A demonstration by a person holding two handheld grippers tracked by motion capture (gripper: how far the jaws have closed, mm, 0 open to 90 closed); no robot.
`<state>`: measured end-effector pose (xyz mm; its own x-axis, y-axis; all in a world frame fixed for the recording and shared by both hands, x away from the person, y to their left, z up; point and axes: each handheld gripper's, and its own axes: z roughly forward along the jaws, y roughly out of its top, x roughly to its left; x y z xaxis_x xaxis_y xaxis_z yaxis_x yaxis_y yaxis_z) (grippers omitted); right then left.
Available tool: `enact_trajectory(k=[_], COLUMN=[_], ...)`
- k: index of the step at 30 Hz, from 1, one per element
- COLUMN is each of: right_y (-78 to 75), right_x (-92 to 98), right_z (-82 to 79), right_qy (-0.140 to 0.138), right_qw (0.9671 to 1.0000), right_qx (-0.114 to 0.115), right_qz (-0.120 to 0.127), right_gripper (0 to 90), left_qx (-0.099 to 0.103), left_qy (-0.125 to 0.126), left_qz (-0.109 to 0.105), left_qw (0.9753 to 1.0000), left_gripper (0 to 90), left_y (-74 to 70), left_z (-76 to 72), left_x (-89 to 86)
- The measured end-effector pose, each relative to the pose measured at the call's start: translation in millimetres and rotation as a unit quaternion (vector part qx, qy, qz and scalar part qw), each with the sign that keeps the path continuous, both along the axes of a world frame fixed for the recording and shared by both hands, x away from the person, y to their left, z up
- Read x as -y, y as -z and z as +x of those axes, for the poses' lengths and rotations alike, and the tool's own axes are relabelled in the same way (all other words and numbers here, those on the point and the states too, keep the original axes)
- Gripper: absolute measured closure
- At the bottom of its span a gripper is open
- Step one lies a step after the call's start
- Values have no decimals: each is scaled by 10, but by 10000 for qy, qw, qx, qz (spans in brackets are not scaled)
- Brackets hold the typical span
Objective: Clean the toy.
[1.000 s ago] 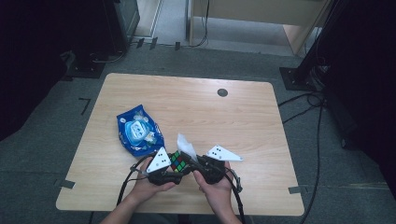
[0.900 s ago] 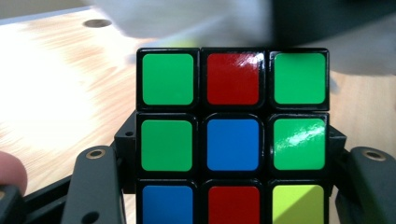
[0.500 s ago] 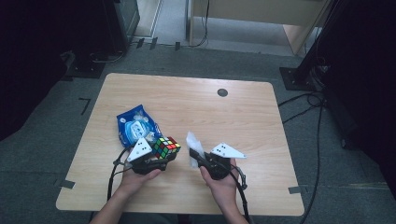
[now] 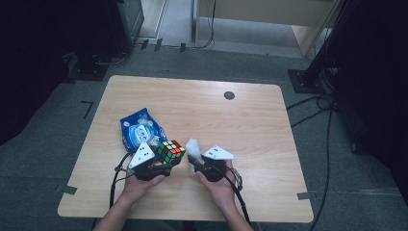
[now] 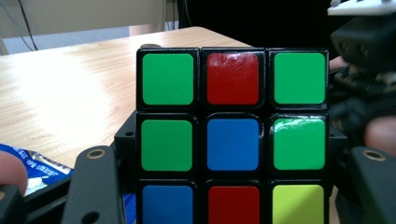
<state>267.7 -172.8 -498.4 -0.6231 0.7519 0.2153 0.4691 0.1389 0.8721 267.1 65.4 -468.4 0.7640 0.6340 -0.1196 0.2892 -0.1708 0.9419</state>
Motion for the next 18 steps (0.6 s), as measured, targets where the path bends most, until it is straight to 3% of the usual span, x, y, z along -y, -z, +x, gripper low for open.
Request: enact_trajectory(k=[3, 6, 9, 16, 18], right_y=[-18, -47, -57, -178, -231], right_x=[-70, -30, 80, 312, 348], right_z=[-8, 7, 10, -59, -88], right_qy=[-261, -161, 17, 285, 337], right_qw=[9990, 9984, 9969, 9975, 9982], right_qx=[273, 270, 257, 308, 293], right_qz=[-250, -464, -746, -569, -392], right_gripper=[464, 378, 349, 376, 409], left_qx=[18, 18, 13, -1, 11], left_qy=[-38, -87, -122, -76, -47], left_qz=[-31, -33, -46, -10, -20], left_qw=[10000, 10000, 9999, 10000, 10000], left_gripper=[339, 339, 339, 338, 339], left_y=[-13, -14, -11, 11, 17], left_z=[0, 11, 23, 26, 16], left_x=[-26, -52, -64, -13, 14])
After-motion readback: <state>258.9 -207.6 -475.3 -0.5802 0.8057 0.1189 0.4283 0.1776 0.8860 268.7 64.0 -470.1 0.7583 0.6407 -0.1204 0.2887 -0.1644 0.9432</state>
